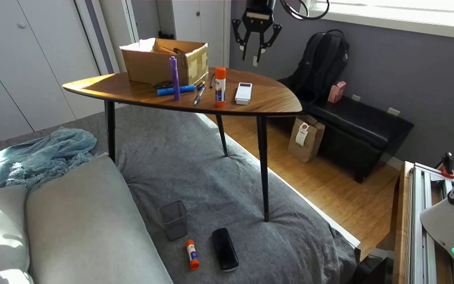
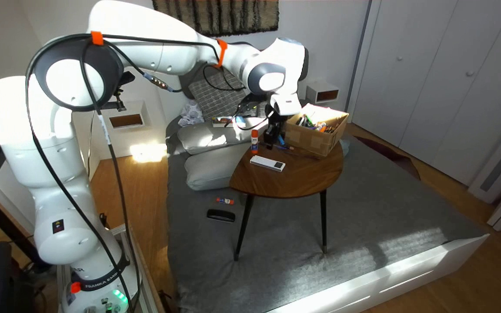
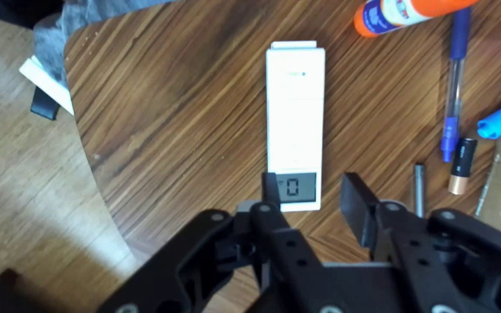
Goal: Push a button on the white remote control five times
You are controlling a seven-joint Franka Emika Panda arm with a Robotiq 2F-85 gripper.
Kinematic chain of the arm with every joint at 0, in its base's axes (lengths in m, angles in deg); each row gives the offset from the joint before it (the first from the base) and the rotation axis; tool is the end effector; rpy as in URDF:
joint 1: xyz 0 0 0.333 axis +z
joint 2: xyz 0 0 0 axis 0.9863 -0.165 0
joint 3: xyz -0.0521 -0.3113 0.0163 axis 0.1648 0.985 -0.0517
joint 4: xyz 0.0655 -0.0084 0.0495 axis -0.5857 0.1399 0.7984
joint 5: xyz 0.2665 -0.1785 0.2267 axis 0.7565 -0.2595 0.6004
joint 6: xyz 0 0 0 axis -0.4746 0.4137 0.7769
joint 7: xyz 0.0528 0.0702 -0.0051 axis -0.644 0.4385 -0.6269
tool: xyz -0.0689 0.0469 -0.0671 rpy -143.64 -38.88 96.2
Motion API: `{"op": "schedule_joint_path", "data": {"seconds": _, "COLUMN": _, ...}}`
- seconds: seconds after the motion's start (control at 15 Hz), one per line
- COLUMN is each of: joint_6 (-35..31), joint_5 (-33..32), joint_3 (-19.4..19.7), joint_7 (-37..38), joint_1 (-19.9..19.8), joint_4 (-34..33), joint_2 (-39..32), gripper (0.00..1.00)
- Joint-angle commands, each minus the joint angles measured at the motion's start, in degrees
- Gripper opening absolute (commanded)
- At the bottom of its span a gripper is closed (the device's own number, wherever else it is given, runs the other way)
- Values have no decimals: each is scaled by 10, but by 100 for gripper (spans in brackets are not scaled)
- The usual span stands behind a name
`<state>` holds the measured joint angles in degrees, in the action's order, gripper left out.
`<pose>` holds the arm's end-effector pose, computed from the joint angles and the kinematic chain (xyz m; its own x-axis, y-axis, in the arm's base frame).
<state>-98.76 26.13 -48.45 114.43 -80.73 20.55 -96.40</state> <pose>0.6092 -0.0385 0.4682 0.4320 -0.8951 -0.1103 -0.9016 -0.4255 -0.0779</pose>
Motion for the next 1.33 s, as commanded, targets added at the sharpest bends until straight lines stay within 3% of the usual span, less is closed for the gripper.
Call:
{"op": "schedule_joint_path", "data": {"seconds": 0.0, "joint_6": -58, "joint_5": -107, "joint_3": -6, "joint_7": 42, "joint_1": 21, "joint_4": 53, "joint_2": 66, "gripper": 74}}
{"op": "schedule_joint_path", "data": {"seconds": 0.27, "joint_6": -95, "joint_5": -196, "joint_3": -31, "joint_7": 53, "joint_1": 31, "joint_4": 95, "joint_2": 114, "gripper": 99}}
{"op": "schedule_joint_path", "data": {"seconds": 0.73, "joint_6": -114, "joint_5": -225, "joint_3": -89, "joint_7": -31, "joint_1": 41, "joint_4": 198, "joint_2": 210, "gripper": 100}}
{"op": "schedule_joint_path", "data": {"seconds": 0.93, "joint_6": -147, "joint_5": -272, "joint_3": -115, "joint_7": -11, "joint_1": 35, "joint_4": 237, "joint_2": 247, "gripper": 100}}
{"op": "schedule_joint_path", "data": {"seconds": 1.0, "joint_6": -114, "joint_5": -238, "joint_3": -111, "joint_7": -22, "joint_1": 31, "joint_4": 189, "joint_2": 205, "gripper": 100}}
{"op": "schedule_joint_path", "data": {"seconds": 1.27, "joint_6": -130, "joint_5": -253, "joint_3": -122, "joint_7": -22, "joint_1": 29, "joint_4": 219, "joint_2": 233, "gripper": 100}}
